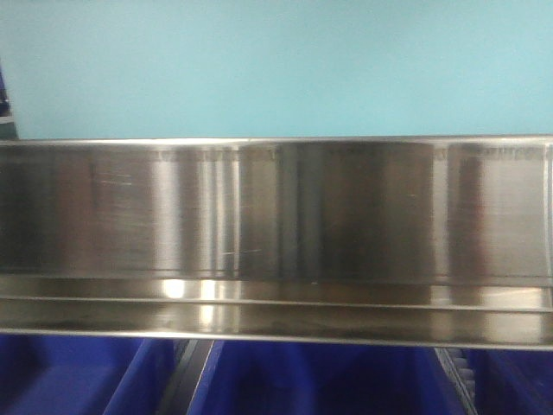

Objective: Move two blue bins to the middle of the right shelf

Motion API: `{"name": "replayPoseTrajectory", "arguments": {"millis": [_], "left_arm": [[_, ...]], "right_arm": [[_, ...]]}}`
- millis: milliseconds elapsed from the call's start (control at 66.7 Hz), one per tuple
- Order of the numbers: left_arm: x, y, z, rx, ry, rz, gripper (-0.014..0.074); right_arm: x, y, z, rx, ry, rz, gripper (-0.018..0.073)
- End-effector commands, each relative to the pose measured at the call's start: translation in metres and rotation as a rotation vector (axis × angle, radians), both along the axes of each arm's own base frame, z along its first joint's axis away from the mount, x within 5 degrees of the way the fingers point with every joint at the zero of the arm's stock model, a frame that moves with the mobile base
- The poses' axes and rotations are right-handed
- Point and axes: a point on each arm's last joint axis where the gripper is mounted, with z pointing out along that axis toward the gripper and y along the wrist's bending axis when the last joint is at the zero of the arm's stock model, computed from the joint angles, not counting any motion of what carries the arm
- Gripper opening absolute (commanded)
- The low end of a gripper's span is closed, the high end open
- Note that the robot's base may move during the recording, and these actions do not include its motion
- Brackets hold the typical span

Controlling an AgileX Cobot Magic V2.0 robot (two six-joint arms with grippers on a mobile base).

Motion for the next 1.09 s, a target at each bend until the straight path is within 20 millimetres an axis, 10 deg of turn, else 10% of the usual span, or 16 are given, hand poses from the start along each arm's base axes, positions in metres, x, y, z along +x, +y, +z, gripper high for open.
{"name": "replayPoseTrajectory", "arguments": {"millis": [0, 1080], "left_arm": [[-0.0017, 0.0095, 0.0032, 0.056, -0.027, 0.04, -0.0111], [-0.0017, 0.0093, 0.0034, 0.054, -0.029, 0.039, -0.0111]], "right_arm": [[0.0002, -0.0064, 0.0038, -0.062, -0.046, -0.031, -0.0166], [0.0002, -0.0064, 0.0038, -0.062, -0.046, -0.031, -0.0166]]}}
